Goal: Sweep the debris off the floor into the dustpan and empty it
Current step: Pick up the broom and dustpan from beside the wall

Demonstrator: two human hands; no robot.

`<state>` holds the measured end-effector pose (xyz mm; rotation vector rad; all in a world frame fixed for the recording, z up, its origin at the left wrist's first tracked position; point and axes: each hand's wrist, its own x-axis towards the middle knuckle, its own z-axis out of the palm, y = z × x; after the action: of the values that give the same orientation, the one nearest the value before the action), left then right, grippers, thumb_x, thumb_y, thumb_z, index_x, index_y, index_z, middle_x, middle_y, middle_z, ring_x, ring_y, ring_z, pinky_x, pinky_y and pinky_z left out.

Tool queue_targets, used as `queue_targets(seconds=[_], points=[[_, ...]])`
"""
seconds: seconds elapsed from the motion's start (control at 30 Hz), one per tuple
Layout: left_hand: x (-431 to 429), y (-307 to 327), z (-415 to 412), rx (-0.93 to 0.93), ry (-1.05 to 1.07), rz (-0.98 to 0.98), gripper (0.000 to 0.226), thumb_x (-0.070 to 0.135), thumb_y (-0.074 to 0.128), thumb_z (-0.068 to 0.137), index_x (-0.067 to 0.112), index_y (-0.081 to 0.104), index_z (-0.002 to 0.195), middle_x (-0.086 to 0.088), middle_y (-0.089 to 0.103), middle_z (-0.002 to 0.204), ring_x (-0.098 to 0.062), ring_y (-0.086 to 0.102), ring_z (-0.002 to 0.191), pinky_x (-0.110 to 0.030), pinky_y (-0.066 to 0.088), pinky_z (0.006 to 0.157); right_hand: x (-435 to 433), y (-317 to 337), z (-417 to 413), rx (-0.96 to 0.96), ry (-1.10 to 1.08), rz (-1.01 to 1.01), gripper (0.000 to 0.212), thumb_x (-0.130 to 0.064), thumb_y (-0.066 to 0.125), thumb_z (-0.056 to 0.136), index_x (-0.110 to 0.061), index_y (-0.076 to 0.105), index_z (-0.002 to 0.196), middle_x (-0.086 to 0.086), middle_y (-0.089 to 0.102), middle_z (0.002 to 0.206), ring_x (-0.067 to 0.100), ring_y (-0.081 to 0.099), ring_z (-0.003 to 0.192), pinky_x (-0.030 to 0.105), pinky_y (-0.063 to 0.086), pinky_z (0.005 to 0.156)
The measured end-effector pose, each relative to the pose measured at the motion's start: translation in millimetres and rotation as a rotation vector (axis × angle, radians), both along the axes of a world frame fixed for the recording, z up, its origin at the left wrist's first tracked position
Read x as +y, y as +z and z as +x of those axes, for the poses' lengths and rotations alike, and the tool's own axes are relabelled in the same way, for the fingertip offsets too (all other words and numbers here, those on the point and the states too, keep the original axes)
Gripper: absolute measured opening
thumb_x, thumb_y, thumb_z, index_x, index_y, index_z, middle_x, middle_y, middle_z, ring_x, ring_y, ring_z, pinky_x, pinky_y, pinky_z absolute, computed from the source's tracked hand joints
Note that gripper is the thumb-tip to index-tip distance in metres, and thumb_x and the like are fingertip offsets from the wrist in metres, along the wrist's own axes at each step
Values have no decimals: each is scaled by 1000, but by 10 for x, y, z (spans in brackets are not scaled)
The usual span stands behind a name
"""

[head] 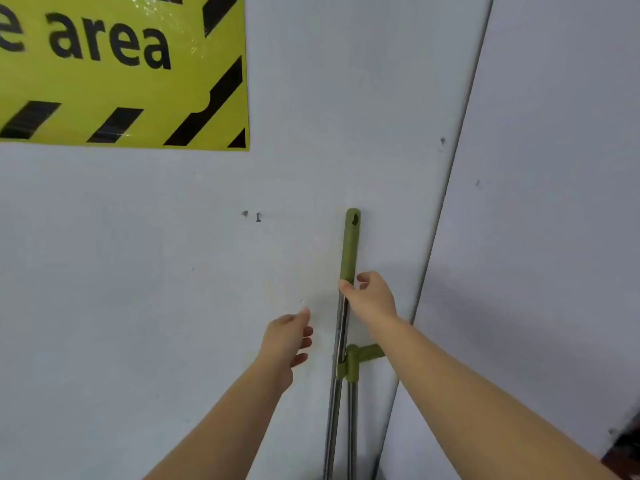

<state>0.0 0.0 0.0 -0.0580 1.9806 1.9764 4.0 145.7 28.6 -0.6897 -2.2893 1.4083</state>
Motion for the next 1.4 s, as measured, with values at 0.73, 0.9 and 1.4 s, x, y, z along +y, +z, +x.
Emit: queue_targets(seconds=[0.73,0.9,1.4], points=[[464,-498,102,143,-114,-348,48,30,57,94,18,44,139,-4,55,124,-11,56,92,-14,41,62,105,59,-127,119,88,276,21,-36,63,90,-15,59,96,0,64,87,14,61,76,17,45,62],[523,-517,35,223,-108,-382,59,31,53,97,24,28,150,-1,41,148,-20,44,131,-32,44,102,121,72,-117,117,107,275,21,-35,64,90,-15,60,94,-2,64,84,11,61,74,15,44,60],[769,-298,-180,491,-63,-444,10,26,55,95,18,60,98,4,65,87,-14,61,79,-24,47,67,221,127,-46,219,128,247,22,-37,70,85,-17,62,92,-8,65,82,8,62,75,16,49,67]])
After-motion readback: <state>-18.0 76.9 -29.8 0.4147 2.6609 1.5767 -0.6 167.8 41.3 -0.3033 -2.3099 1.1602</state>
